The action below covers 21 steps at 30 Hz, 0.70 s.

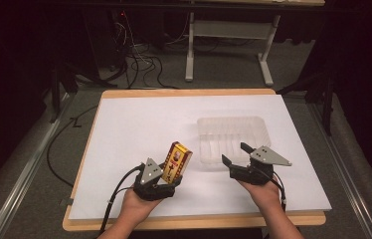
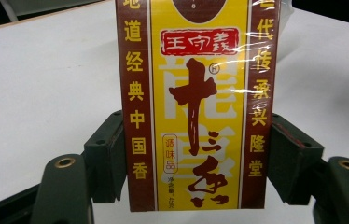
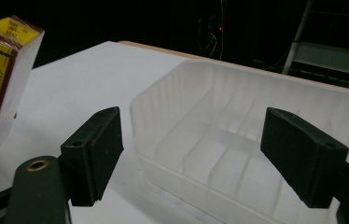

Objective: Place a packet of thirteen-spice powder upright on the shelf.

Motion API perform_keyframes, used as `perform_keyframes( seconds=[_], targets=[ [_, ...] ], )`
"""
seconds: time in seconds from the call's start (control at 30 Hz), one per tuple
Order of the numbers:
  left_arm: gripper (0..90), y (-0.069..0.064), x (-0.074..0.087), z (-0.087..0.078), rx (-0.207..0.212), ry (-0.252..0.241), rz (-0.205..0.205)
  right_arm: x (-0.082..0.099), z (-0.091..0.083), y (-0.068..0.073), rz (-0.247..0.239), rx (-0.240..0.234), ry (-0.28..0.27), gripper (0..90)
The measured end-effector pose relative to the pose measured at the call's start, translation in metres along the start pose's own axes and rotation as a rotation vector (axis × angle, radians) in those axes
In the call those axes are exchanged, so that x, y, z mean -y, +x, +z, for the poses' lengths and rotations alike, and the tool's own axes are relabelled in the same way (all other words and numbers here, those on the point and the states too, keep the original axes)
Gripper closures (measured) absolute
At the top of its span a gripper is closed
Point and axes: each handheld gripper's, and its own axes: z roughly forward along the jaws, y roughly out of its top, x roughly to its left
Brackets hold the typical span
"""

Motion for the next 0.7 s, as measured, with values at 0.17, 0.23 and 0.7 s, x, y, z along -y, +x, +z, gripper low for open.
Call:
perform_keyframes(
  seconds=[0.17,0.23,0.7],
  targets=[
    [32.7,-0.011,0.002,0.004,0.014,0.013,0.023,0.007,-0.002,0.006,0.023,-0.052,0.006,22.1],
    [32.6,-0.016,0.002,0.007,0.017,0.019,0.033,0.009,-0.006,0.007,0.063,-0.089,-0.011,22.2],
    [32.7,-0.039,0.004,0.025,0.013,0.049,0.057,0.005,-0.012,0.03,0.102,-0.214,-0.036,22.9]
  ],
)
